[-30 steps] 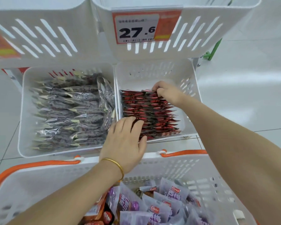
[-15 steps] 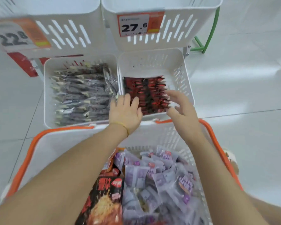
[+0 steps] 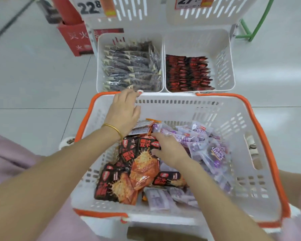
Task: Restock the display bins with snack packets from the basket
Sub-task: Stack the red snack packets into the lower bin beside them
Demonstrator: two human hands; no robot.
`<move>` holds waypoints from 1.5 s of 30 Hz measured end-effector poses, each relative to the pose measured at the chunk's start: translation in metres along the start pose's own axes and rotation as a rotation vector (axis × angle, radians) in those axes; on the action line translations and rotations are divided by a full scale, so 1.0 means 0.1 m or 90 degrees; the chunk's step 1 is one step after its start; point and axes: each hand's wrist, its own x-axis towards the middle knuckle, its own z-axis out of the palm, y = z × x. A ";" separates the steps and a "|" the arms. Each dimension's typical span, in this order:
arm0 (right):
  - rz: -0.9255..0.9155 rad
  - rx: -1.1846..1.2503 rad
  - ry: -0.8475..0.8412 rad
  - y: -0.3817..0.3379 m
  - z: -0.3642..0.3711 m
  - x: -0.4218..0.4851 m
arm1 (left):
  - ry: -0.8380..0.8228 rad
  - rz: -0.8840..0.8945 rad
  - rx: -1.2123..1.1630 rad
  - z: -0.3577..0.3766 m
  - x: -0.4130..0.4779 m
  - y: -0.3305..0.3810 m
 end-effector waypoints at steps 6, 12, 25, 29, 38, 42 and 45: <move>0.059 -0.116 0.040 -0.11 0.16 0.04 | -0.027 -0.027 -0.053 -0.03 -0.41 -0.05; 0.106 0.388 0.112 -0.05 -0.23 -0.12 | -0.147 -0.075 -0.224 0.04 -0.50 0.02; 0.096 0.318 -0.004 0.32 -0.35 -0.58 | -0.215 -0.220 -0.418 0.09 -0.40 0.24; 0.029 0.110 -0.106 0.26 -0.15 -0.56 | -0.208 -0.232 -0.436 0.10 -0.40 0.25; 0.074 0.697 0.272 0.26 -0.69 -0.61 | -0.227 -0.330 -0.623 0.20 -0.34 0.32; 0.105 0.700 0.320 0.17 -0.63 -0.53 | -0.259 -0.360 -0.702 0.20 -0.33 0.51; 0.102 0.722 0.382 0.09 -0.62 -0.50 | -0.270 -0.277 -0.651 0.18 -0.34 0.60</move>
